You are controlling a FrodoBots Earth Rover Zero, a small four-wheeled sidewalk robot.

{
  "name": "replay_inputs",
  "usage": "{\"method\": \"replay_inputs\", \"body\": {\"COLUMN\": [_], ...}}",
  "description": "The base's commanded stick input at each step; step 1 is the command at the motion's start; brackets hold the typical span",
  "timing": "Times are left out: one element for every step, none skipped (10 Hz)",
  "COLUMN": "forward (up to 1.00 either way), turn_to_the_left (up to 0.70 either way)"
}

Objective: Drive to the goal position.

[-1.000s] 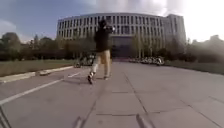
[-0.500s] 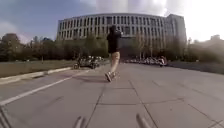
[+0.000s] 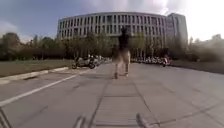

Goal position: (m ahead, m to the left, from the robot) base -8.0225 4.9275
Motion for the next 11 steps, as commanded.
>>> {"method": "replay_inputs", "body": {"forward": [1.0, 1.0, 1.0, 1.0, 1.0, 1.0, 1.0, 1.0, 1.0, 1.0, 1.0], "turn_to_the_left": [-0.27, -0.27, -0.27, -0.27, -0.27, -0.27, -0.27, -0.27, -0.27, 0.0, 0.0]}}
